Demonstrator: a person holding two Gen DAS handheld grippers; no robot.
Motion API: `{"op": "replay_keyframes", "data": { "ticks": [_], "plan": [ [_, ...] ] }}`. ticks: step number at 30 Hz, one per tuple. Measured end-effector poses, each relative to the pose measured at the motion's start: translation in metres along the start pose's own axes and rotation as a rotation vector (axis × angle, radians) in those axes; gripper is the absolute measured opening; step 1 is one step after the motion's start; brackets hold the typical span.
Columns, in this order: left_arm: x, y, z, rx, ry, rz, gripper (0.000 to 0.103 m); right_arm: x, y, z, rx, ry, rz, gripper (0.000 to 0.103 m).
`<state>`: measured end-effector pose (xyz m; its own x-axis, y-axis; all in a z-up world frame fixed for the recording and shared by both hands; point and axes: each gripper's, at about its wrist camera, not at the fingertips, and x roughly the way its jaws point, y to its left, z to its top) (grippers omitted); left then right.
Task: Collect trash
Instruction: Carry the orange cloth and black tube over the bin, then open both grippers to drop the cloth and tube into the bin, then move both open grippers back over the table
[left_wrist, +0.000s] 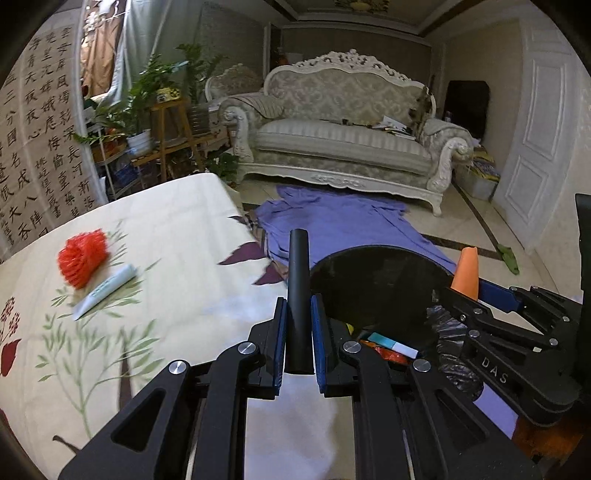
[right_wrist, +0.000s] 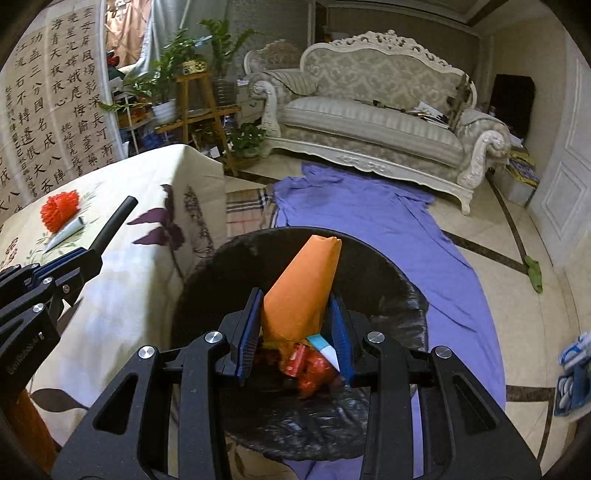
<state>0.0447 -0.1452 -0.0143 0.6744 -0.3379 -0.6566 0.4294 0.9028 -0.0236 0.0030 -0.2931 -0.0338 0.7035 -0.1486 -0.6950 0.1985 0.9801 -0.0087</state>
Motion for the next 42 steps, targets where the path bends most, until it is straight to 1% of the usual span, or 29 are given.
{"op": "replay_keyframes", "data": {
  "ticks": [10, 11, 12, 13, 14, 15, 16, 18, 21, 23, 26, 30, 35, 42],
  "plan": [
    [0.024, -0.025, 0.003, 0.048, 0.029, 0.002, 0.015, 0.027, -0.024, -0.001, 0.036, 0.029, -0.013, 0.036],
    [0.027, -0.029, 0.004, 0.055, 0.036, 0.003, 0.02, 0.028, -0.026, -0.001, 0.038, 0.031, -0.015, 0.036],
    [0.029, -0.03, 0.004, 0.059, 0.041, 0.007, 0.033, 0.029, -0.027, -0.002, 0.042, 0.031, -0.021, 0.038],
    [0.03, -0.03, 0.003, 0.058, 0.041, 0.013, 0.041, 0.03, -0.029, -0.002, 0.049, 0.032, -0.027, 0.047],
    [0.03, -0.031, 0.004, 0.054, 0.039, 0.016, 0.052, 0.03, -0.031, -0.002, 0.055, 0.03, -0.032, 0.051],
    [0.028, -0.029, 0.003, 0.046, 0.032, 0.014, 0.055, 0.029, -0.032, -0.002, 0.061, 0.025, -0.037, 0.054],
    [0.028, -0.03, 0.003, 0.044, 0.031, 0.015, 0.055, 0.029, -0.033, -0.002, 0.061, 0.027, -0.039, 0.054],
    [0.027, -0.028, 0.003, 0.047, 0.028, 0.021, 0.061, 0.03, -0.035, -0.001, 0.061, 0.029, -0.046, 0.054],
    [0.024, -0.023, 0.002, 0.048, 0.024, 0.031, 0.061, 0.029, -0.035, -0.001, 0.067, 0.032, -0.052, 0.054],
    [0.021, -0.02, 0.002, 0.042, 0.021, 0.046, 0.064, 0.027, -0.032, -0.001, 0.069, 0.032, -0.05, 0.054],
    [0.012, -0.005, 0.0, 0.017, 0.014, 0.072, 0.066, 0.025, -0.025, 0.002, 0.061, 0.028, -0.04, 0.054],
    [0.0, 0.021, -0.006, -0.018, 0.013, 0.114, 0.067, 0.02, -0.003, 0.006, 0.038, 0.021, 0.001, 0.054],
    [-0.019, 0.067, -0.02, -0.084, 0.022, 0.196, 0.067, 0.015, 0.041, 0.014, -0.018, 0.014, 0.085, 0.054],
    [-0.041, 0.133, -0.041, -0.184, 0.032, 0.328, 0.067, 0.011, 0.113, 0.025, -0.126, 0.007, 0.2, 0.055]
  ]
}}
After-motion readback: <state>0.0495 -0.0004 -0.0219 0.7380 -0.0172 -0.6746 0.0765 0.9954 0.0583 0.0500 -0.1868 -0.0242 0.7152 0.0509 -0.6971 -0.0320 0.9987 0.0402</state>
